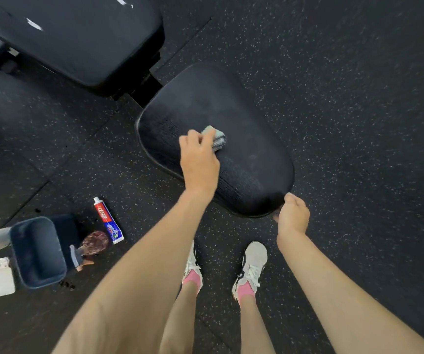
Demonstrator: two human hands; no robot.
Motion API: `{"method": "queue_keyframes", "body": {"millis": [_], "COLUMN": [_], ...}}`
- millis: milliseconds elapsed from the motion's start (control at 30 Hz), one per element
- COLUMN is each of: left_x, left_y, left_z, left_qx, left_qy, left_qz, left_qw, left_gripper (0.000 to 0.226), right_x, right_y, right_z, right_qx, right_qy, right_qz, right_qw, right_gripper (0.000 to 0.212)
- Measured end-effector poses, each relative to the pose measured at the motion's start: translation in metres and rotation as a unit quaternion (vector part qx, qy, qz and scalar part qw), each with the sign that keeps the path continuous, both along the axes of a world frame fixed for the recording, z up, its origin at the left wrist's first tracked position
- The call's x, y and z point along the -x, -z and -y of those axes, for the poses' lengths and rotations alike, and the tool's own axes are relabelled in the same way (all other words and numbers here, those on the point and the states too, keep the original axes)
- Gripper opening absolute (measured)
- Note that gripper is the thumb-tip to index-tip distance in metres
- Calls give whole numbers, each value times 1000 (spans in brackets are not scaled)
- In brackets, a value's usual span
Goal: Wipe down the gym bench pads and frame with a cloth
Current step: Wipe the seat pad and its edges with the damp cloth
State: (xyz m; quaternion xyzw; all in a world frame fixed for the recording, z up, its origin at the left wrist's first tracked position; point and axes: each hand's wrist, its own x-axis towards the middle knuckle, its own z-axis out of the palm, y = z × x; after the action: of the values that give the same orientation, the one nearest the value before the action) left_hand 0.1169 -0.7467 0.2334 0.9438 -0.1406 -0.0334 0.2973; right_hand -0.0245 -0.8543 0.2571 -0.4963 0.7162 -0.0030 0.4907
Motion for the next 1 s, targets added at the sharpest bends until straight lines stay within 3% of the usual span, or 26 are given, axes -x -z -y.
{"method": "queue_keyframes", "body": {"millis": [200, 367, 533, 733, 1000], "left_x": [74, 127, 150, 127, 39], "left_y": [1, -2, -5, -4, 11], "left_z": [30, 42, 49, 54, 49], "left_qx": [19, 33, 5, -15, 27], "left_qy": [73, 168, 281, 333, 288], "left_qz": [11, -40, -54, 4, 50], "left_qw": [997, 985, 958, 943, 956], "left_gripper": [55, 47, 55, 53, 63], "right_x": [15, 25, 35, 42, 18], "right_y": [-5, -9, -14, -20, -14], "right_z": [19, 32, 42, 56, 59], "right_qx": [-69, -134, -167, -149, -126], "right_qy": [21, 12, 23, -66, -86], "right_qz": [58, 108, 117, 69, 39], "right_qw": [996, 985, 979, 984, 988], "right_gripper": [28, 36, 44, 47, 43]}}
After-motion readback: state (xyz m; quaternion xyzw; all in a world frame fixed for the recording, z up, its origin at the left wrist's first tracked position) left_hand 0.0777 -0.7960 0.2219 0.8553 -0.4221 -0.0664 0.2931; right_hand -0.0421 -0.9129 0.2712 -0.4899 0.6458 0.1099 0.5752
